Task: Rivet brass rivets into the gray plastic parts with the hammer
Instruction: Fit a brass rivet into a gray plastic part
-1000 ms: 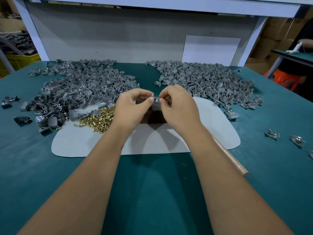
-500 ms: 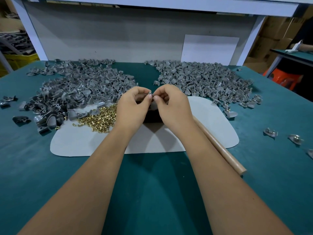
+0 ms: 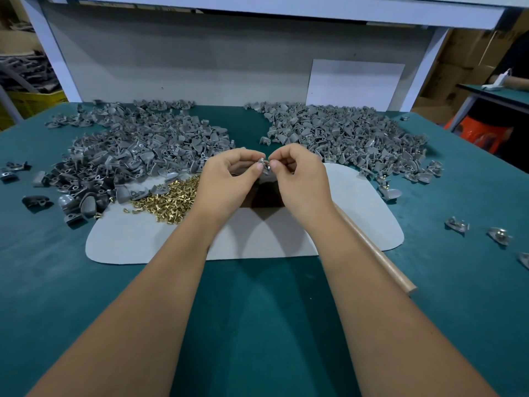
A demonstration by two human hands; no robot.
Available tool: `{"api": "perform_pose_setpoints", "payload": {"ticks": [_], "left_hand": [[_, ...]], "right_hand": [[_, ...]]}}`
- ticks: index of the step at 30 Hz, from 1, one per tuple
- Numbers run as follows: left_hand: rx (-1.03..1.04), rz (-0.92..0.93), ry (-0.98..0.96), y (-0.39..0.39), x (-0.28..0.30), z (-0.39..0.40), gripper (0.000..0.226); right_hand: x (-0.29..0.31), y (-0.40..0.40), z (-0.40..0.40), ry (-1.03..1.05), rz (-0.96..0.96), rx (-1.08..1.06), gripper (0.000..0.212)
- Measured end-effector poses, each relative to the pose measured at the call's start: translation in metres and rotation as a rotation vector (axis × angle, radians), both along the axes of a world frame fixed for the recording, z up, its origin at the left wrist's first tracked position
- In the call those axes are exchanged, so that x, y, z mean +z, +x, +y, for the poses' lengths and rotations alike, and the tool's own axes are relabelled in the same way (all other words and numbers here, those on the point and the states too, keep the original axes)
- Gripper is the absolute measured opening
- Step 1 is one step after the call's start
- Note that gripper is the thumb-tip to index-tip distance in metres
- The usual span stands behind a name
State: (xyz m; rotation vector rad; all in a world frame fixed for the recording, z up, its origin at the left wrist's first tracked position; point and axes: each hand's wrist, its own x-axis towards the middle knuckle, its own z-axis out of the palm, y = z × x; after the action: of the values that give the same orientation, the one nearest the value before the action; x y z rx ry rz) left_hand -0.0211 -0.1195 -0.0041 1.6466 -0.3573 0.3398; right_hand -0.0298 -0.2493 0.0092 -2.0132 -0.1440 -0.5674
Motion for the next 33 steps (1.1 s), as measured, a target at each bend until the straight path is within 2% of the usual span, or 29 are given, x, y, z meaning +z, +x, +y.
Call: {"api": "perform_pose_setpoints", "payload": {"ticks": [15, 21, 27, 30, 33], "left_hand": [[-0.016, 0.05, -0.081, 0.007, -0.004, 0.003, 0.027], [-0.038, 0.102, -0.082, 0.007, -0.007, 0.002, 0.021], [0.012, 0.086, 0.068, 0.006, -0.008, 0.002, 0.011], [0.113, 0.013, 0.262, 0.008, -0.007, 0.01, 0.012], [0.09, -0.005, 0.351, 0.011, -0.006, 0.019, 0.013]], "right_hand": [[0.002, -0.002, 0.001, 0.034, 0.011, -0.008, 0.011], [-0.001, 0.0, 0.001, -0.039, 0.043, -0.016, 0.011], [-0.002, 0.0, 0.001, -0.223, 0.046, -0.123, 0.027], [-0.003, 0.001, 0.0, -0.265, 0.061, -0.141, 0.024], [-0.005, 0.002, 0.002, -0.299, 0.059, -0.141, 0.019]]}}
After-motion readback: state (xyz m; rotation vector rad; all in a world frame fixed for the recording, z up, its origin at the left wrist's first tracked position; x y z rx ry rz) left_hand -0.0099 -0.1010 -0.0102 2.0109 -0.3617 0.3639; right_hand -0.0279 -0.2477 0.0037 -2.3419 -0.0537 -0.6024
